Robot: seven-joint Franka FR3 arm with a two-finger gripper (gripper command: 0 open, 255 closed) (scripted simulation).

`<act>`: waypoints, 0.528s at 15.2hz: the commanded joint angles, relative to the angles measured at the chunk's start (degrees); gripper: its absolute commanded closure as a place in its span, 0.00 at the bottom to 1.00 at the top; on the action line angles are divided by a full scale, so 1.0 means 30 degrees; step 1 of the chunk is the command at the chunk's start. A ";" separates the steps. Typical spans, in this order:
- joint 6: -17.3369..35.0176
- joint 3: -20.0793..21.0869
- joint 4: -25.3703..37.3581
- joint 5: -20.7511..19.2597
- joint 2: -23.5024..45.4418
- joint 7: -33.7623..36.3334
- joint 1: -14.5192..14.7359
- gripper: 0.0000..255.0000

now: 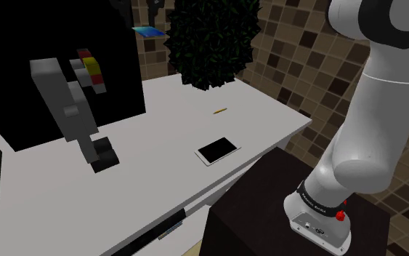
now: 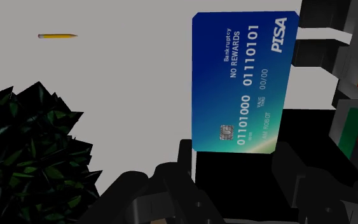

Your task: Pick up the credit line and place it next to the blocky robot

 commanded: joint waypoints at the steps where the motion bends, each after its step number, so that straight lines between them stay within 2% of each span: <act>1: 0.0713 -0.0020 -0.1008 0.0170 -0.0334 0.0043 -0.0148 1.00; 8: 0.2990 -0.0132 -0.4213 0.0667 -0.1364 0.0045 -0.0579 1.00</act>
